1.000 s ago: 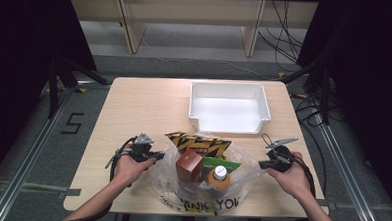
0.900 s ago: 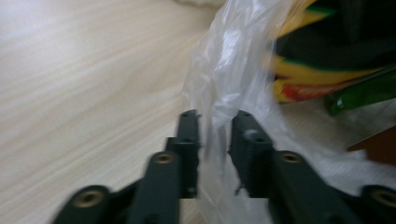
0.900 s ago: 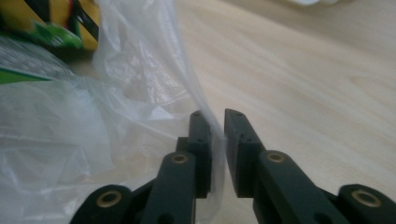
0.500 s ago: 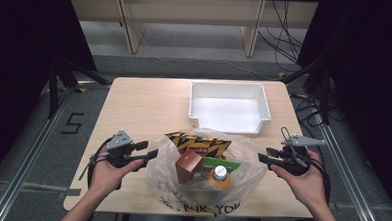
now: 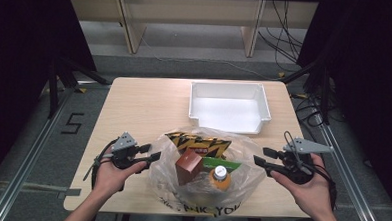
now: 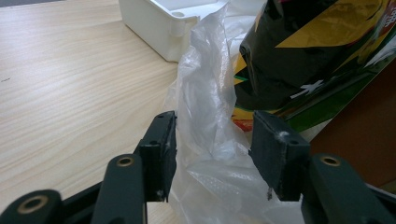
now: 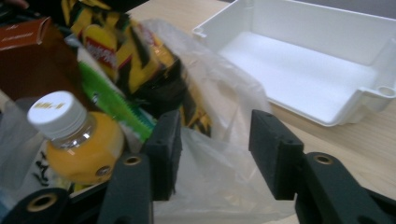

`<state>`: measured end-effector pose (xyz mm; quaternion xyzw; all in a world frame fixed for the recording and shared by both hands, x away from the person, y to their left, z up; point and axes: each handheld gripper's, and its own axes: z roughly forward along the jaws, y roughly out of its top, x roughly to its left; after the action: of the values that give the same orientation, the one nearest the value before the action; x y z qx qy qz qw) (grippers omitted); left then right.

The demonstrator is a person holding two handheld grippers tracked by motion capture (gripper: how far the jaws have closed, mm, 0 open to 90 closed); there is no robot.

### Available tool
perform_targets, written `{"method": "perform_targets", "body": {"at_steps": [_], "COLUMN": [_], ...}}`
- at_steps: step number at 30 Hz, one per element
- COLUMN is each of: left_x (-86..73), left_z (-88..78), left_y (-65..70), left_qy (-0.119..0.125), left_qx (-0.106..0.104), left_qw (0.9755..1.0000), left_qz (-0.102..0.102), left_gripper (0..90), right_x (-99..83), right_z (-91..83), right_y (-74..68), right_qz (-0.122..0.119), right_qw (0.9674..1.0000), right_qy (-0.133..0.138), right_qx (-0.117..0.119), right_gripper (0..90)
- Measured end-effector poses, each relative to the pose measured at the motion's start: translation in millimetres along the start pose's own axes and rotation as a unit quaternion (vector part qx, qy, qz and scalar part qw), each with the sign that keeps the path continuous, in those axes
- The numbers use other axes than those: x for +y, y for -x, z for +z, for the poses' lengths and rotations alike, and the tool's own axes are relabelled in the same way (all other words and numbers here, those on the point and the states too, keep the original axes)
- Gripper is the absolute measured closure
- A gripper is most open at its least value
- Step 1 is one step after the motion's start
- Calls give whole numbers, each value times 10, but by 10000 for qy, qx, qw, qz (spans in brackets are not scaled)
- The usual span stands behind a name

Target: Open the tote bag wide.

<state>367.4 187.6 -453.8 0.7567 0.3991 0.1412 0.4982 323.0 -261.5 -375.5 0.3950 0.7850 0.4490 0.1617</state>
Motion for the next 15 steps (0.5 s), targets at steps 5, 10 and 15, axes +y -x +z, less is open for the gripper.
{"method": "perform_targets", "body": {"at_steps": [5, 10, 15], "left_x": [-4, -58, -111], "left_z": [49, 155, 231], "left_y": [6, 3, -25], "left_qy": [-117, -394, -801], "left_qx": [-62, -186, -272], "left_qw": [9998, 9987, 9960], "left_qz": [126, 248, 273], "left_gripper": [562, 696, 838], "right_x": [-75, -244, -382], "right_z": [86, 285, 461], "right_y": [-87, -80, 19], "right_qz": [-148, -22, 91], "right_qw": [9980, 9881, 9752], "right_qy": [-538, -1471, -2149], "right_qx": [311, 444, 521], "right_gripper": [757, 900, 900]}}
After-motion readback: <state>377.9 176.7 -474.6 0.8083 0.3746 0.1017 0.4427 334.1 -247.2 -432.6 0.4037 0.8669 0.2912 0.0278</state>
